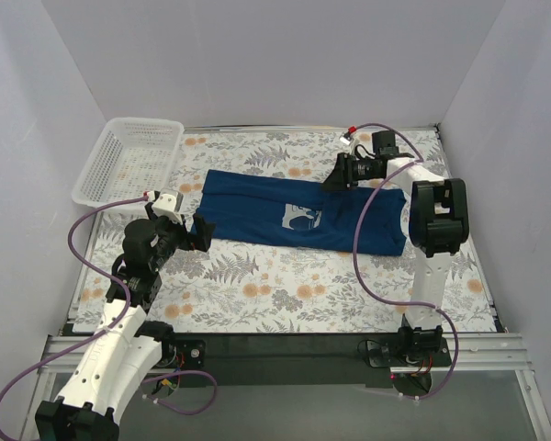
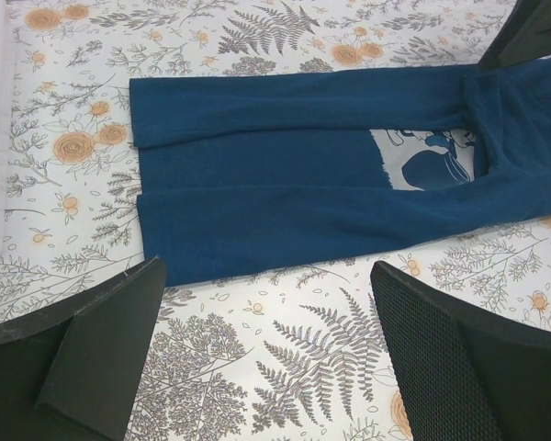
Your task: Fold and stack the t-shirts
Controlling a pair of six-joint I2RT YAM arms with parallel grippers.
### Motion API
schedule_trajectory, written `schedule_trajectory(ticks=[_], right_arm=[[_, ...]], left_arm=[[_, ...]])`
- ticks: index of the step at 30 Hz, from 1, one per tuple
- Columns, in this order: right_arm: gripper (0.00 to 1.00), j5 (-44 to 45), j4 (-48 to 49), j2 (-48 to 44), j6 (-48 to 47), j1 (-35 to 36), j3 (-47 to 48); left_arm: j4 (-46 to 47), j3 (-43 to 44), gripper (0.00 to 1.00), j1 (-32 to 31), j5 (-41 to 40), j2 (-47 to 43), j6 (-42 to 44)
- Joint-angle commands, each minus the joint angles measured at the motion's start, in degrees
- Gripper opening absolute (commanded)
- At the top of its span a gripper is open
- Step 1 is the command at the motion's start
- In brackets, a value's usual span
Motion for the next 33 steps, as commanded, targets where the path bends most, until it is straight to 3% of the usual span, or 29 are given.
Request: schedule_trajectory(ticks=[1, 6, 9, 10, 13, 17, 22, 27, 33], right_arm=[[0.47, -3.46, -0.01, -7.41, -8.65, -2.04, -1.92], [0.45, 11.36, -4.49, -14.7, -14.02, -4.76, -7.11], [0.45, 19.83, -4.94, -19.18, -17.71, -6.16, -12.19], [0.45, 21.15, -4.94, -19.99, -18.24, -6.26, -13.0], [0.44, 22.48, -5.37, -20.18, -19.12, -11.35, -14.5], [0.43, 20.73, -8.0, -17.72, -23.07, -13.55, -13.45], [0.43, 18.79, -9.15, -16.04, -25.1, -13.73, -12.74], [0.42, 17.12, -8.98, -16.57, -24.57, -14.69, -13.89], [0.42, 15.37, -9.07, -15.86, -24.48, -15.93, -14.42]], left_arm=[[0.47, -0.42, 0.87, 0.09, 0.75, -0.34, 0.65], [1.7, -0.78, 0.86, 0.09, 3.56, -0.25, 0.3], [4.86, -0.17, 0.83, 0.09, 13.73, 3.17, -1.63], [6.09, 0.71, 0.8, 0.0, 20.11, 7.09, -4.94], [14.16, 3.34, 0.79, -1.31, 28.33, 17.63, -13.98], [22.34, 9.49, 0.78, -11.48, 23.1, 32.47, -19.73], [26.05, 21.7, 0.79, -18.71, 19.3, 51.58, -24.92], [22.54, 41.0, 0.76, -22.32, 15.7, 71.77, -27.12], [12.88, 60.88, 0.73, -24.7, 12.1, 86.74, -26.69]])
